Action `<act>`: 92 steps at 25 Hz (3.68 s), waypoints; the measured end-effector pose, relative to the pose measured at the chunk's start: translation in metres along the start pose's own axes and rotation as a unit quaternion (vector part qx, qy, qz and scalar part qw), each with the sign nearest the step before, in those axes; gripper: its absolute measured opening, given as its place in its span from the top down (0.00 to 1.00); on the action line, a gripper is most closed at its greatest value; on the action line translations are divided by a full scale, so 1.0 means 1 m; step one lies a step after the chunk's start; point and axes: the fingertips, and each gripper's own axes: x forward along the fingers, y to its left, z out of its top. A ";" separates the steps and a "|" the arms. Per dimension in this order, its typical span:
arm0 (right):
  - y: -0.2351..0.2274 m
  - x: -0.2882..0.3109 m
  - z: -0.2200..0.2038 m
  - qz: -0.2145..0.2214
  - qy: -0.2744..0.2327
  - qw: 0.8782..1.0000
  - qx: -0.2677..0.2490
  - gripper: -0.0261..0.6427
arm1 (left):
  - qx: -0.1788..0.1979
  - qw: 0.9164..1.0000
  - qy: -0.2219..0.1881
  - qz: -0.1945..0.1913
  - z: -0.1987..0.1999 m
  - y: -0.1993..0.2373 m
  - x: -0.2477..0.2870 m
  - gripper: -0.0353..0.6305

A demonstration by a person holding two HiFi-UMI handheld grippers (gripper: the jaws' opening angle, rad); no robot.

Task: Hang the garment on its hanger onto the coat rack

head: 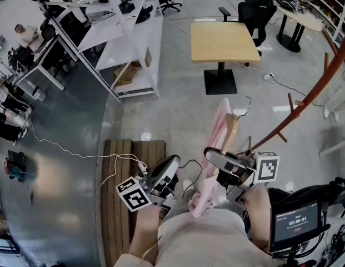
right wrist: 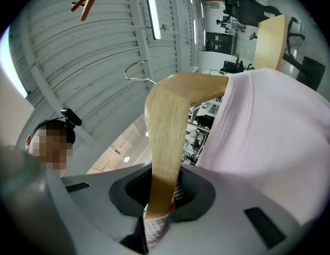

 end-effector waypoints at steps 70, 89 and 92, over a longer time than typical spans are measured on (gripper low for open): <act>0.046 -0.045 0.302 0.006 -0.154 0.977 -0.148 0.86 | 0.061 0.948 0.143 -0.279 0.065 -0.073 0.308 0.94; 0.043 -0.090 0.320 -0.018 -0.183 0.973 -0.137 0.86 | 0.040 0.935 0.193 -0.297 0.018 -0.090 0.351 0.94; 0.039 -0.098 0.317 -0.017 -0.190 0.972 -0.135 0.86 | 0.036 0.934 0.196 -0.297 0.011 -0.089 0.352 0.94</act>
